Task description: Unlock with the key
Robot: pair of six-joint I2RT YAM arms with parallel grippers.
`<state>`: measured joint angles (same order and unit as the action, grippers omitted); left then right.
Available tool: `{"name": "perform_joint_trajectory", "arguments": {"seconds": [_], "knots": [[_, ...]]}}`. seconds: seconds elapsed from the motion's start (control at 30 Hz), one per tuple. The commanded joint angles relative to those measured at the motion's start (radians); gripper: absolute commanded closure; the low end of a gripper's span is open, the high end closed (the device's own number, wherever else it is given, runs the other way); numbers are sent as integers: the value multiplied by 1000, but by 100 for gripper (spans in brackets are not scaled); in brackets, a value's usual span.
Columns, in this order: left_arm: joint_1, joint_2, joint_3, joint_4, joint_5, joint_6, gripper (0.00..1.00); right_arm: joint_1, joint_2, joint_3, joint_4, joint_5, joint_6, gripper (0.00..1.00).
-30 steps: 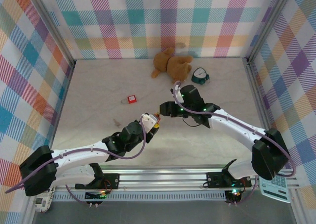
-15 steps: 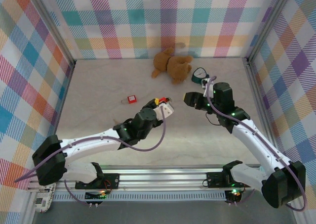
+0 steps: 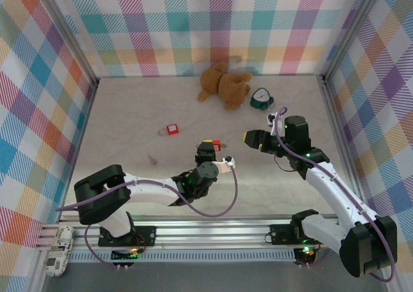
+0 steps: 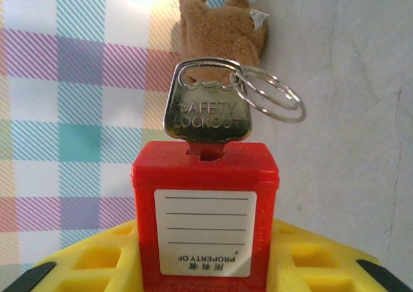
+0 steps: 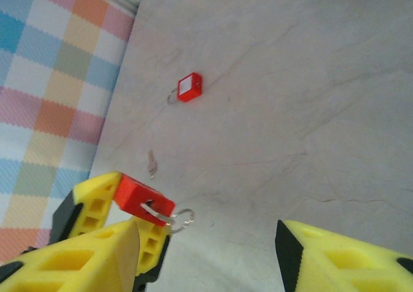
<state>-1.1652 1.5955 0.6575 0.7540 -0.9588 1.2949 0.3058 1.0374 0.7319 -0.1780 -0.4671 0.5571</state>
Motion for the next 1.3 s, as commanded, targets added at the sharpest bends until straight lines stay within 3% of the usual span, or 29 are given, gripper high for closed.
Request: {"name": "perform_joint_trajectory", "arguments": {"seconds": [0.0,0.07,0.3,0.57,1.27], "knots": [[-38,74,-48,432,-87,257,79,-3,39,26,-7,-154,-49,40],[-55,155,-57,607,-89,375,79,14,67,47,-42,-180,-83,40],[-76,198,-58,601,-89,324,79,118,116,120,-212,-31,-192,40],[-86,234,-65,601,-92,320,79,172,165,156,-290,48,-236,42],[-110,195,-64,602,-86,334,79,173,266,181,-290,168,-230,44]]}}
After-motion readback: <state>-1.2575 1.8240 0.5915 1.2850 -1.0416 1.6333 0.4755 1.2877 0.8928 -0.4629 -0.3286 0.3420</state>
